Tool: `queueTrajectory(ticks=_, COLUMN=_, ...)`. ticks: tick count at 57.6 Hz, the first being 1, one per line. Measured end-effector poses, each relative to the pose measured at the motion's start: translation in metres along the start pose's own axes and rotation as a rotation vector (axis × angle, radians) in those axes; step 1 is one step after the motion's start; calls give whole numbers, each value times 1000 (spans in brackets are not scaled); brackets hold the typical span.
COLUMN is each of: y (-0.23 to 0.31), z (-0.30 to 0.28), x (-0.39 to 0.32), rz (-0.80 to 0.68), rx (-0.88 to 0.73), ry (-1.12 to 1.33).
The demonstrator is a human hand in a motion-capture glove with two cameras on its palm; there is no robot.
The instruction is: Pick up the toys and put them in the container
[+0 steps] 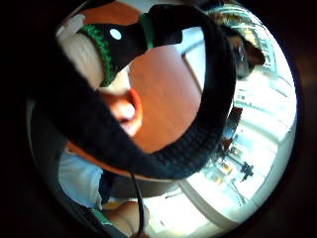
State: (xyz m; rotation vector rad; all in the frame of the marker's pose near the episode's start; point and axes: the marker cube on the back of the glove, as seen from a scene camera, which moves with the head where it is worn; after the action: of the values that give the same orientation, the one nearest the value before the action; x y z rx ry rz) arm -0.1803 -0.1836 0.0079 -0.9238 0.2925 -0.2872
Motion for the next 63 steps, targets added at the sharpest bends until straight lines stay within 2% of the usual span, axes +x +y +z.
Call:
queueTrajectory(ticks=5, y=12, z=60, x=40, rz=80, rx=-131, ry=-15)
queueTrajectory(ticks=12, y=21, z=110, x=68, rz=127, rx=-169, ry=-96)
queueTrajectory(ticks=26, y=2, z=155, x=65, rz=124, rx=15, ry=-65)
queueTrajectory(ticks=33, y=-2, z=155, x=64, rz=103, rx=214, ry=-88)
queueTrajectory(ticks=51, y=4, z=144, x=76, rz=89, rx=398, ry=-187)
queueTrajectory(ticks=57, y=19, z=113, x=91, rz=135, rx=452, ry=-236)
queueTrajectory(ticks=63, y=37, z=47, x=109, rz=161, rx=541, ry=-315)
